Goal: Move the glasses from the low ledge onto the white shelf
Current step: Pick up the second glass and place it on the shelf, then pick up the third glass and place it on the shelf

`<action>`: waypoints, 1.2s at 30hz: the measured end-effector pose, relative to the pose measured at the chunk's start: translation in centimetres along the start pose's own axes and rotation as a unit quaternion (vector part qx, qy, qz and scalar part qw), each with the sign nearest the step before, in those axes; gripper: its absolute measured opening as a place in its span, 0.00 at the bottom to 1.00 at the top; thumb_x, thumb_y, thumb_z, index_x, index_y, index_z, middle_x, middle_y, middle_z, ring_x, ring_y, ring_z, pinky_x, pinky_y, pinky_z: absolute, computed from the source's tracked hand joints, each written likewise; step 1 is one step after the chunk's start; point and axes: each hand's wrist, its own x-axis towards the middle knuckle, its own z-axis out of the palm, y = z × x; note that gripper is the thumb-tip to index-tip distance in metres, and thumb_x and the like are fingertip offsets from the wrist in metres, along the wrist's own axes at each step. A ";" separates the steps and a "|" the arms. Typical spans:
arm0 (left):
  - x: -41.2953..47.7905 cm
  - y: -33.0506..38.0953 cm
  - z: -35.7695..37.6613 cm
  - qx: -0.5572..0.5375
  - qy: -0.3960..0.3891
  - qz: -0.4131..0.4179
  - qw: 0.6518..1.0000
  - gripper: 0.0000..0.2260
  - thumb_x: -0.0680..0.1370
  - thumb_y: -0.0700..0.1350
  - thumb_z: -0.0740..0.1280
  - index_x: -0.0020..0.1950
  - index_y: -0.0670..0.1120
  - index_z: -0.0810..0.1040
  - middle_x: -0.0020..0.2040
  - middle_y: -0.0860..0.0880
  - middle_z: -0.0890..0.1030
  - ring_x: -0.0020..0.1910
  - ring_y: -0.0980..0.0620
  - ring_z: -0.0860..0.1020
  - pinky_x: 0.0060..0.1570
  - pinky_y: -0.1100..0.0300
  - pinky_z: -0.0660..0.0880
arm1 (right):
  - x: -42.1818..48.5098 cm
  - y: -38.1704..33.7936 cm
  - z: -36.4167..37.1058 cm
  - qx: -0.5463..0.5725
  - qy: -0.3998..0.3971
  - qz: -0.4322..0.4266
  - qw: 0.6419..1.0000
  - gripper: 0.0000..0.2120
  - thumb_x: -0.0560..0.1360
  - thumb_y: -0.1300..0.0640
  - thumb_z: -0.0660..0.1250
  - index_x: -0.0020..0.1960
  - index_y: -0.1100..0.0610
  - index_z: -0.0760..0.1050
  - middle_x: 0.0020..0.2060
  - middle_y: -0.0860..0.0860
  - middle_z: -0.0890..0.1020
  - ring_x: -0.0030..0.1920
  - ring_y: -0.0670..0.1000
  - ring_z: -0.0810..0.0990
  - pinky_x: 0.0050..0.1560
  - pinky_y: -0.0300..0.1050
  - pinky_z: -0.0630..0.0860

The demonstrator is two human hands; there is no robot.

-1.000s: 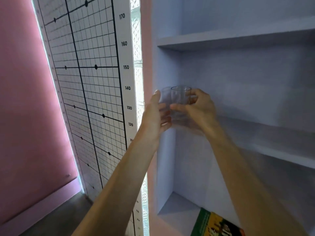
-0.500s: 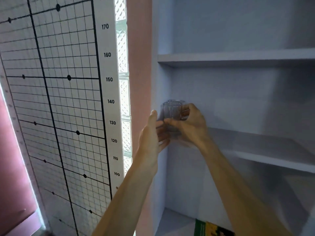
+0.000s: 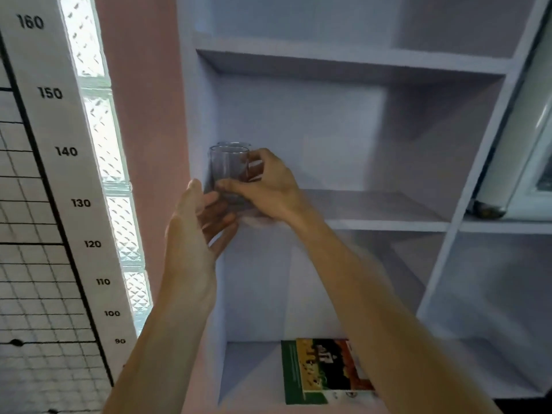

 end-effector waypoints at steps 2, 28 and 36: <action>-0.5 -0.3 0.7 0.004 -0.010 -0.002 1.000 0.19 0.80 0.56 0.64 0.35 0.52 0.87 0.35 0.52 0.85 0.39 0.52 0.84 0.50 0.55 0.82 | -1.0 -0.6 -0.4 0.019 0.002 0.008 1.000 0.33 0.70 0.45 0.81 0.68 0.55 0.73 0.51 0.47 0.81 0.51 0.48 0.83 0.52 0.38 0.80; -59.1 -29.8 31.2 0.184 -0.627 -0.324 0.684 0.15 0.73 0.43 0.77 0.59 0.46 0.82 0.56 0.47 0.85 0.50 0.55 0.84 0.47 0.57 0.81 | -74.5 11.7 -42.6 -0.059 0.543 0.360 0.756 0.03 0.79 0.53 0.72 0.51 0.50 0.82 0.38 0.51 0.87 0.36 0.48 0.85 0.35 0.44 0.80; -79.3 -33.2 33.5 0.197 -0.742 -0.349 0.536 0.13 0.76 0.45 0.74 0.60 0.50 0.81 0.52 0.50 0.85 0.51 0.53 0.83 0.49 0.57 0.80 | -93.6 8.5 -45.2 -0.019 0.648 0.446 0.617 0.12 0.77 0.64 0.69 0.60 0.56 0.82 0.53 0.54 0.87 0.54 0.54 0.87 0.53 0.53 0.86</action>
